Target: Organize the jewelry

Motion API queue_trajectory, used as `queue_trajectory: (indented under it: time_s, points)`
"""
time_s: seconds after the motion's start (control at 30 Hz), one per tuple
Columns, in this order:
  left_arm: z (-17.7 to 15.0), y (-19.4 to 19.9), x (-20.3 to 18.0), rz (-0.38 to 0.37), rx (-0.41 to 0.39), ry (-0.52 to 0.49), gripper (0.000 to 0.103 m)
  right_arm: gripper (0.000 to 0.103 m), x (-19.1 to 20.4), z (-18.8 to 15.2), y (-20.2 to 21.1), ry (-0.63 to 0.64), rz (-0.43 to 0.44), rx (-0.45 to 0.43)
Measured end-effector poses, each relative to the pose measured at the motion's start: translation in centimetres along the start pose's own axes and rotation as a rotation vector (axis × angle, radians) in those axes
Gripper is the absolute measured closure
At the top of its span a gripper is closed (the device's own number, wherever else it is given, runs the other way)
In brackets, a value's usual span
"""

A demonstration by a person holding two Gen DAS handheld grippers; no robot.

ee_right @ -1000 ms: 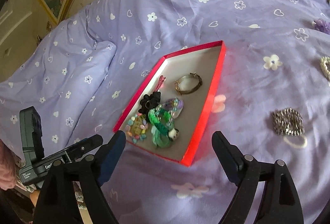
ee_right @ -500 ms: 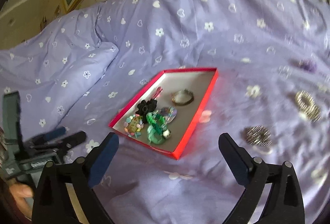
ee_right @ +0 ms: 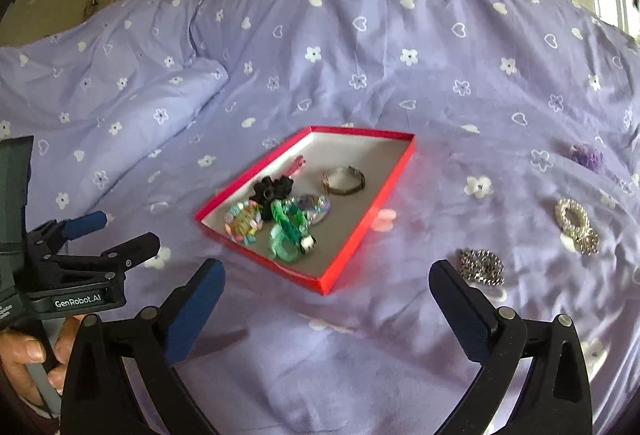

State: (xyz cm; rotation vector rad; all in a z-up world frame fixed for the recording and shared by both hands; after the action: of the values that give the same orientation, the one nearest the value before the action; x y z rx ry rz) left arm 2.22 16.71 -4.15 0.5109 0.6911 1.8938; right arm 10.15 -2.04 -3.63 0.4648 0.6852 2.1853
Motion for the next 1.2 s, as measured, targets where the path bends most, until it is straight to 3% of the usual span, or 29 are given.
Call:
queue_trajectory:
  time_s: [1.2]
  points:
    - [-0.1,0.8,-0.8,0.044,-0.058,-0.028,0.000,0.000,0.2,-1.1,-0.4,0.002,-0.001,-0.019]
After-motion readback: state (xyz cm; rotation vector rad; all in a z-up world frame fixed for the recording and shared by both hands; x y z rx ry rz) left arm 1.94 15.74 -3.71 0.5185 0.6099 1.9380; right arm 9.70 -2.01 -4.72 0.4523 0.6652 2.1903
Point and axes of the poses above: each gripper's, at about its wrist camera, not at the fingertips, and y roughly against the way its jaws point, x to its left, z to its top, the point moved 6 cm from there along -y, roughly the way its jaws point, and after that the axes turned 3 degrees about y, right-handed, at the moved point
